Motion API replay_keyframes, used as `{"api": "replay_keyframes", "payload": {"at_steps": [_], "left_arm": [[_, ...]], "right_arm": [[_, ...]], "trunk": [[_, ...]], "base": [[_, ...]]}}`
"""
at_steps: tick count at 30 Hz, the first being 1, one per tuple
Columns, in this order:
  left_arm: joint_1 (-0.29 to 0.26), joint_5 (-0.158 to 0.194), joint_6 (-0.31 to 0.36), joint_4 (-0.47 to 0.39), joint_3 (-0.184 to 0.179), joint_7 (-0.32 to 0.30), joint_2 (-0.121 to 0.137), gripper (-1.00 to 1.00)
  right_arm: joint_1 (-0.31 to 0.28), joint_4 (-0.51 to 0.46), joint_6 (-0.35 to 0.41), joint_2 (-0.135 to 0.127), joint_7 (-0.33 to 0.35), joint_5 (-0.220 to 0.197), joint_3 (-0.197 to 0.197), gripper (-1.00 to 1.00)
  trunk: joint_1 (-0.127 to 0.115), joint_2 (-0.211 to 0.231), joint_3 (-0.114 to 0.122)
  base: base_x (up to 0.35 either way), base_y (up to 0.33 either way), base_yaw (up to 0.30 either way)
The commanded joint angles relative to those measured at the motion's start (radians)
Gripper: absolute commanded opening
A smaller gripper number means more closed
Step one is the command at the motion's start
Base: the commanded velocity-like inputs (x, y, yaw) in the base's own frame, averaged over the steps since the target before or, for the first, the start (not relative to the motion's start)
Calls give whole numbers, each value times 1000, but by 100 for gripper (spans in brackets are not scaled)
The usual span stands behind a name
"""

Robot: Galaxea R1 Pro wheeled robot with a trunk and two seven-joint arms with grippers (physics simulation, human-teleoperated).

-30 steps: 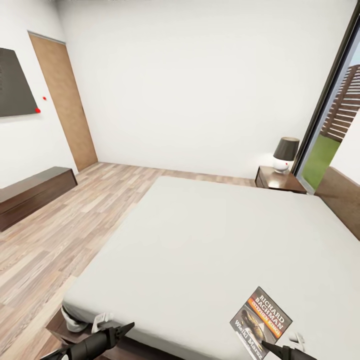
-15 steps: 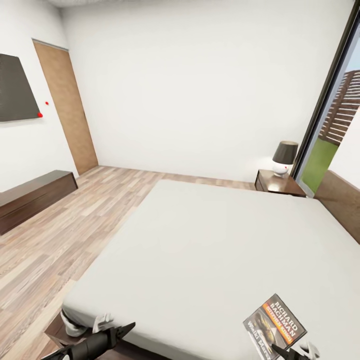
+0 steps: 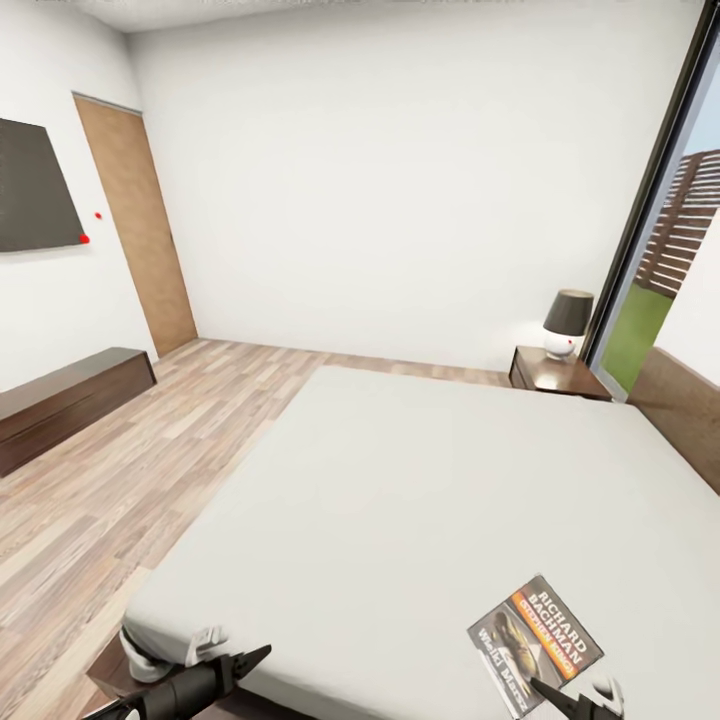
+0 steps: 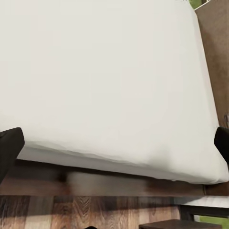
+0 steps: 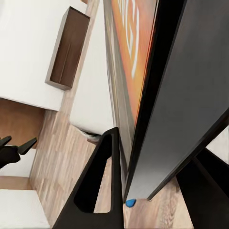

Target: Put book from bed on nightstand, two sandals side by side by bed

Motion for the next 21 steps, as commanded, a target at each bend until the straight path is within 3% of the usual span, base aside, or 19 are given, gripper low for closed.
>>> {"api": "replay_keyframes", "payload": {"at_steps": [1,21], "left_arm": [[-1,10,8,0,-6,-1,1,100],[-1,10,8,0,-6,-1,1,100]], "right_arm": [[-2,4,-3,0,14,-6,5,-100],[-2,3,-8,0,29,-6,7,-100]], "trunk": [[0,-1,0],[0,-1,18]], "base": [[0,0,0],[0,0,7]]}}
